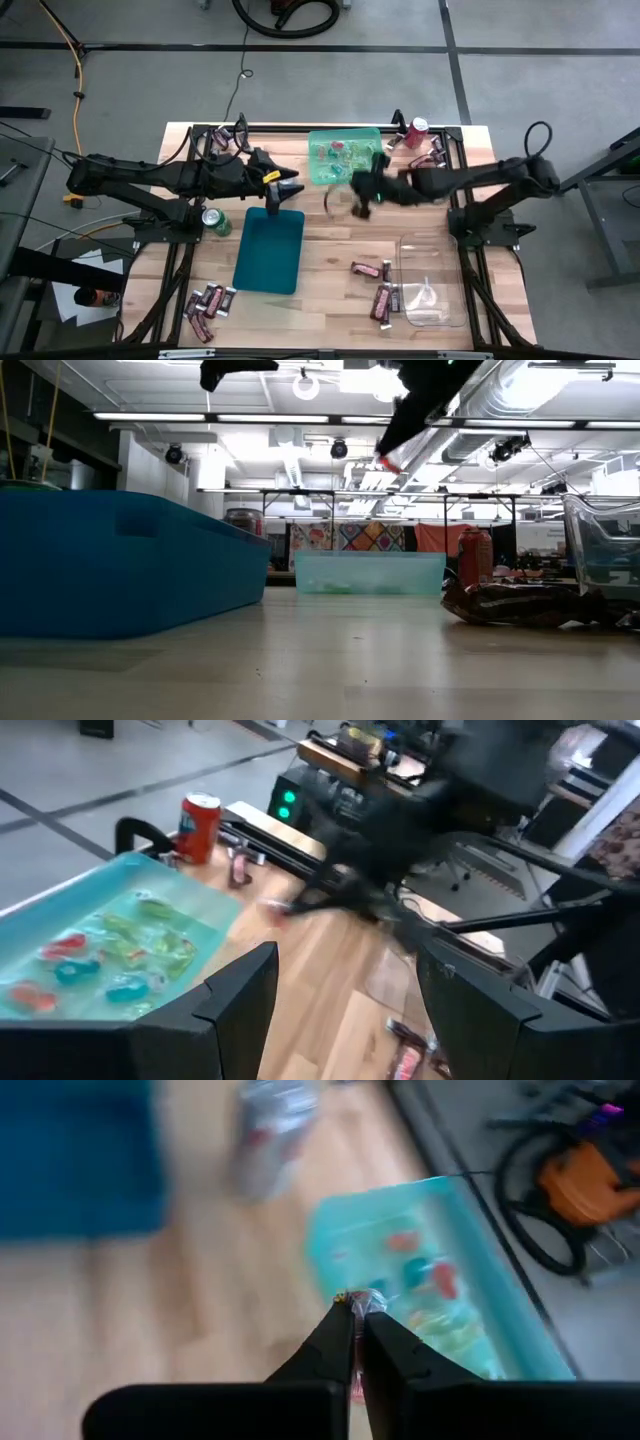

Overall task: Organize candy in baskets
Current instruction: Put the transparent gummy into the green bin

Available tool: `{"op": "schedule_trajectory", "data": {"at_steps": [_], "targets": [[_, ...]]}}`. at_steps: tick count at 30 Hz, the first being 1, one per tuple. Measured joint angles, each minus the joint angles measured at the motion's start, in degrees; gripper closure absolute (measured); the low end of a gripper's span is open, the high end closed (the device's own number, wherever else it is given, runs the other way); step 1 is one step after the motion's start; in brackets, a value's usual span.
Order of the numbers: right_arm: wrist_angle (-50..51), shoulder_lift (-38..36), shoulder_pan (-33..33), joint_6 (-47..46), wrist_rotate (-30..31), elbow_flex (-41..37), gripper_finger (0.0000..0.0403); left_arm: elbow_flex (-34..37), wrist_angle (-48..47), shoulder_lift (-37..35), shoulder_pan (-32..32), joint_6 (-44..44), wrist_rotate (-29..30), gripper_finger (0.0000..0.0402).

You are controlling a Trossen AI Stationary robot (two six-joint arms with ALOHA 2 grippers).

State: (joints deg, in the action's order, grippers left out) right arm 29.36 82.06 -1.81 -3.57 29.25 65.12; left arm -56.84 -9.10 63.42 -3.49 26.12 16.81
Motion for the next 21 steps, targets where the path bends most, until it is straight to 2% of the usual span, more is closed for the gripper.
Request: {"op": "schedule_trajectory", "data": {"at_steps": [3, 5, 11, 14, 16, 21], "targets": [[-9.00, -0.05, 7.87, -2.22, -2.61, -4.62, 0.0397, 0.00, 0.02, 0.00, -0.98, 0.29, 0.25, 0.0177], [-14.28, 0.07, 12.55, -7.49, -4.03, -6.71, 0.0396, 0.00, 0.02, 0.00, -1.62, 0.62, 0.37, 0.0177], [-17.74, 0.15, 23.16, -22.46, -7.81, -7.82, 0.0378, 0.00, 2.75, 0.00, -2.62, 2.24, 1.55, 0.0177], [-17.21, 0.14, 26.28, -24.49, -11.14, -6.47, 0.0342, -0.02, 3.73, 0.00, -2.73, 1.47, 2.25, 0.0177], [-17.20, 0.13, 27.42, -24.50, -13.28, -5.44, 0.0306, -0.02, 3.82, 0.00, -2.73, 1.25, 2.36, 0.0177], [-16.00, 0.13, 27.57, -24.03, -14.09, -2.56, 0.0204, -0.02, 3.84, 0.00, -2.69, 0.85, 3.30, 0.0177]]}}
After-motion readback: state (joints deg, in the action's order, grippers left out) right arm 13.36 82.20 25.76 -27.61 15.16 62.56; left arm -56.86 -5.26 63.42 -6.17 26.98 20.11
